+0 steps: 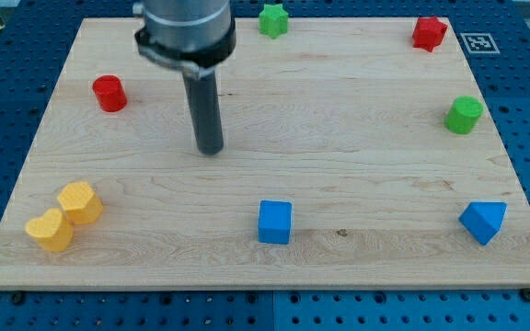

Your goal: Move your arm to the yellow heart

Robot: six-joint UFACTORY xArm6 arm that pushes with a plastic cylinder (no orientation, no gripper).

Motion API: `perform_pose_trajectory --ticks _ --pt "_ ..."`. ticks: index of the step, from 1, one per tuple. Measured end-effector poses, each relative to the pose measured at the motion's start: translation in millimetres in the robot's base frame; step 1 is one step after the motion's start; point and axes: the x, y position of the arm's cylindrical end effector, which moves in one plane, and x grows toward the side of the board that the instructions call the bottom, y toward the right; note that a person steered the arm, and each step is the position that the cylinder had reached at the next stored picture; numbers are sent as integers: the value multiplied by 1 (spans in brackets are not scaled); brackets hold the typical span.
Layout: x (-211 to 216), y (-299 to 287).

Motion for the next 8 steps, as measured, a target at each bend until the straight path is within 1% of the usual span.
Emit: perform_pose_trajectory --ticks 1,3,4,5,6,7,8 --pt "49 0" --pt "73 -2" --pt "96 -6" --pt "118 -29" --pt "119 -67" --pt "119 -90" --pt "124 -90"
